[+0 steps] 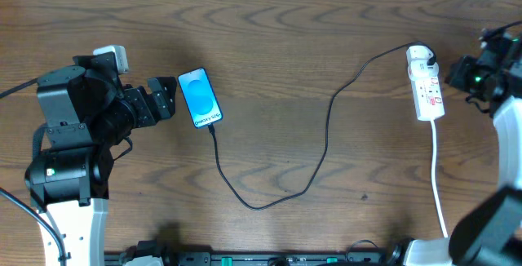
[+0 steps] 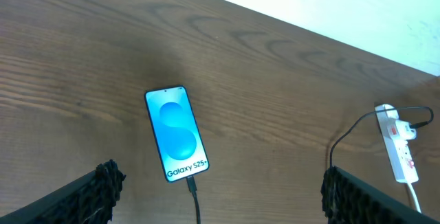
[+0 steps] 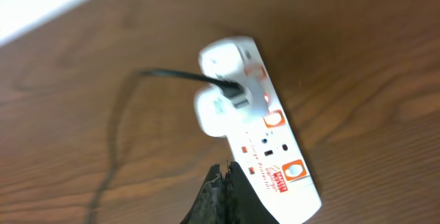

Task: Plug charger to phone and switch on socket
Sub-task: 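Lift the right gripper away from the power strip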

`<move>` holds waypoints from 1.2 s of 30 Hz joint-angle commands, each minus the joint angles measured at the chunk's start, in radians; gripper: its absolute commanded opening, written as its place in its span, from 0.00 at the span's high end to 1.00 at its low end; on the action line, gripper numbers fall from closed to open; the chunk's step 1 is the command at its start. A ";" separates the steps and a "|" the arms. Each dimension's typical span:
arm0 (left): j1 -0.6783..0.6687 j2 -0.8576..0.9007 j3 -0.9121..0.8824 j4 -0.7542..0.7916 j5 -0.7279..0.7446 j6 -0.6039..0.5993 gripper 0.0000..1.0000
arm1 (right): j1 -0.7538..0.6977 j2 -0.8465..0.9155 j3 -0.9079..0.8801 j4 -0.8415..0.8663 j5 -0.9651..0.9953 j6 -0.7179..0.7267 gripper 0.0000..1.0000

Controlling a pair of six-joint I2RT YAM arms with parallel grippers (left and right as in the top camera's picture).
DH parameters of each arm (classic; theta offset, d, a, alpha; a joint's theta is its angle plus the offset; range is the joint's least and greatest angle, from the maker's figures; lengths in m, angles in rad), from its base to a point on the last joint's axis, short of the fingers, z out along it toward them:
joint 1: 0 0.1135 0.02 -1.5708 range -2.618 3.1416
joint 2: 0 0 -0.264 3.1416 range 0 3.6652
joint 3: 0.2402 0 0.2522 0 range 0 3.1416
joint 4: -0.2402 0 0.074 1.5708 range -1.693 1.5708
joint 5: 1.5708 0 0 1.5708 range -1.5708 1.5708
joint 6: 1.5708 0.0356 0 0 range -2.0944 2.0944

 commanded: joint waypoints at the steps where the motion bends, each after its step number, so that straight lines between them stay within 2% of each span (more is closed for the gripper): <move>1: 0.004 0.002 0.000 0.000 -0.002 0.020 0.06 | 0.000 -0.050 0.008 -0.028 -0.014 -0.026 0.99; 7: 0.004 0.002 0.000 0.000 -0.002 0.020 0.06 | 0.002 -0.069 0.009 -0.145 -0.132 -0.124 0.98; 8: 0.004 0.002 0.000 0.000 -0.002 0.020 0.06 | 0.009 -0.089 0.009 -0.187 -0.147 -0.170 0.93; 11: 0.004 0.002 0.000 0.000 -0.002 0.020 0.06 | 0.036 -0.150 0.009 -0.239 -0.148 -0.218 0.86; 14: 0.004 0.002 0.000 0.000 -0.002 0.020 0.06 | 0.073 -0.237 0.009 -0.266 -0.154 -0.222 0.74; 16: 0.004 0.002 0.000 0.000 -0.002 0.020 0.06 | 0.096 -0.306 0.009 -0.288 -0.166 -0.224 0.53; 17: 0.004 0.002 0.000 0.000 -0.002 0.020 0.06 | 0.107 -0.343 0.009 -0.301 -0.166 -0.224 0.36; 18: 0.004 0.002 0.000 0.000 -0.002 0.020 0.06 | 0.116 -0.378 0.009 -0.321 -0.163 -0.224 0.01; 23: 0.004 0.002 0.000 0.000 -0.002 0.020 0.06 | 0.125 -0.508 0.008 -0.401 -0.153 -0.224 0.01; 30: 0.004 0.002 0.000 0.000 -0.002 0.020 0.06 | 0.124 -0.603 0.008 -0.526 -0.015 -0.237 0.01; 36: 0.004 0.002 0.000 0.000 -0.002 0.020 0.06 | 0.137 -0.639 -0.003 -0.537 -0.072 -0.305 0.01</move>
